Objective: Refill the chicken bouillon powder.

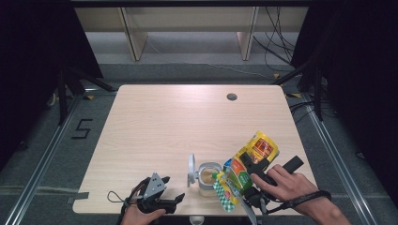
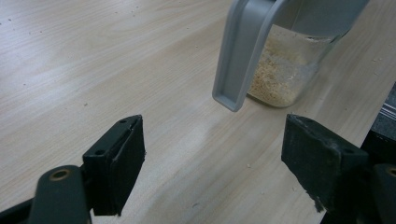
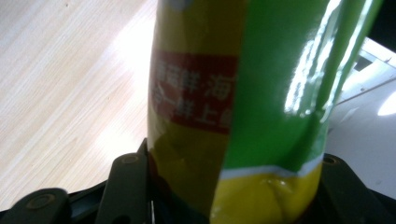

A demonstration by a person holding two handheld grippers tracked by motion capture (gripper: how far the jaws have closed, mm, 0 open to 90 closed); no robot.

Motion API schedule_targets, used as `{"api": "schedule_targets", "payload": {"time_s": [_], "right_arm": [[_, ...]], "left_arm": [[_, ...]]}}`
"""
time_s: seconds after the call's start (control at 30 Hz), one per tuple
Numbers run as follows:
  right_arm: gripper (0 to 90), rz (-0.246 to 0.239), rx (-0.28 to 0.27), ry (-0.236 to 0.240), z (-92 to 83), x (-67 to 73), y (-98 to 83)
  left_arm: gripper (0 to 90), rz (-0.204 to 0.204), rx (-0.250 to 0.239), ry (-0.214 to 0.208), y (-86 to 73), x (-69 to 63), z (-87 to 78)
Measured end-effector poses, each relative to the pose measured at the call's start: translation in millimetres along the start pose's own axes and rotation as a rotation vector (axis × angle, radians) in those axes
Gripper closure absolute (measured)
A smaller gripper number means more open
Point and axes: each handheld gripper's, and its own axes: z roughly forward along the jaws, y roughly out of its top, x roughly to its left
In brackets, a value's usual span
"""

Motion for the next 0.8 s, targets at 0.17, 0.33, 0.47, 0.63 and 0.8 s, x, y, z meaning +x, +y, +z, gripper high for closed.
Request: {"api": "schedule_targets", "payload": {"time_s": [0.17, 0.33, 0.47, 0.63, 0.8], "right_arm": [[52.9, -0.007, -0.009, -0.009, 2.3, -5.3, 3.6], [53.0, -0.001, 0.004, -0.006, 8.3, -7.0, 0.9], [53.0, -0.001, 0.012, -0.004, 7.6, -5.3, -1.7], [53.0, 0.001, 0.017, 0.003, 1.2, -0.5, -4.3], [53.1, 0.001, 0.011, -0.001, -2.7, -0.4, -2.3]], "left_arm": [[21.3, 0.005, 0.006, 0.002, 0.3, 0.6, -0.5], [21.3, -0.001, -0.003, 0.001, 0.1, 0.3, -0.7], [21.3, -0.007, -0.006, 0.002, 0.1, -0.4, -0.2], [21.3, 0.001, 0.003, -0.001, 0.1, 0.1, -0.1], [21.3, 0.003, 0.003, 0.002, 0.0, 0.4, 0.0]]}}
